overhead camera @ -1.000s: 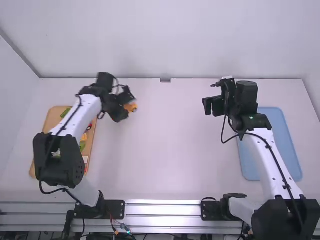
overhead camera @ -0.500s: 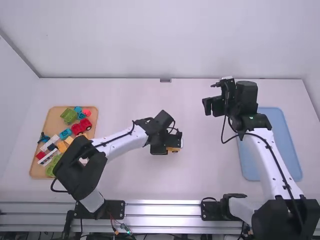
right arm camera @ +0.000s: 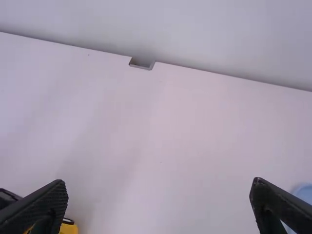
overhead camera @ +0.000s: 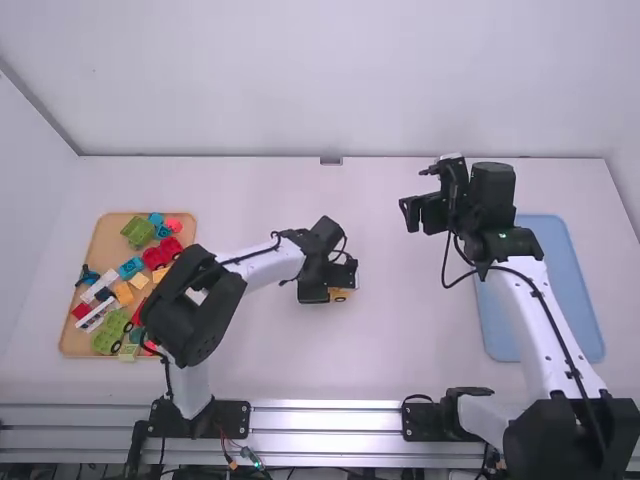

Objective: Assemble lego blocks to make yellow taxi

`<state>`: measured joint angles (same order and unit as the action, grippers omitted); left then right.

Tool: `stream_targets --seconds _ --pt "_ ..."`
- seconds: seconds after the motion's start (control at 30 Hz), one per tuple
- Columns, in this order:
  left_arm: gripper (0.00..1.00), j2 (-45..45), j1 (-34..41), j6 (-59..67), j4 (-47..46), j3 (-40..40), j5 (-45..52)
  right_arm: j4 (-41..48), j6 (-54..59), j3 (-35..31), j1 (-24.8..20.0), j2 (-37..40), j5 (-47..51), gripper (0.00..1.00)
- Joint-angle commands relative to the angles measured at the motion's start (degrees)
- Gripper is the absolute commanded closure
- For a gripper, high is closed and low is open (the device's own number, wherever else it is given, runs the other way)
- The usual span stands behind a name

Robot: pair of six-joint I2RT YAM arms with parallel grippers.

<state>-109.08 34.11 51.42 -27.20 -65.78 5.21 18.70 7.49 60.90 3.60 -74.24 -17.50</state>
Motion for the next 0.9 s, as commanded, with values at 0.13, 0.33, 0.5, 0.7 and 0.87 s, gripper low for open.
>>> stream_targets --seconds 0.13,0.33,0.5,0.7,0.87 --pt "0.79 0.2 -2.4 2.0 4.0 1.5 3.7 0.2 -0.2 2.1 0.2 -0.3 -0.5 0.02" --pt "0.52 0.2 -3.0 2.0 3.7 1.5 4.1 0.3 -0.2 2.1 0.2 -0.3 -0.5 0.02" --pt "0.41 0.2 -3.0 2.1 3.7 1.5 4.3 0.5 -0.2 2.1 0.2 -0.3 -0.7 0.02" --pt "0.01 0.2 -3.3 2.0 3.7 1.5 4.2 0.9 -0.1 2.1 0.2 -0.3 -0.7 0.02" --pt "0.01 0.2 -3.3 2.0 3.3 0.9 2.7 0.9 -0.2 2.1 0.2 -0.3 -0.7 0.02"
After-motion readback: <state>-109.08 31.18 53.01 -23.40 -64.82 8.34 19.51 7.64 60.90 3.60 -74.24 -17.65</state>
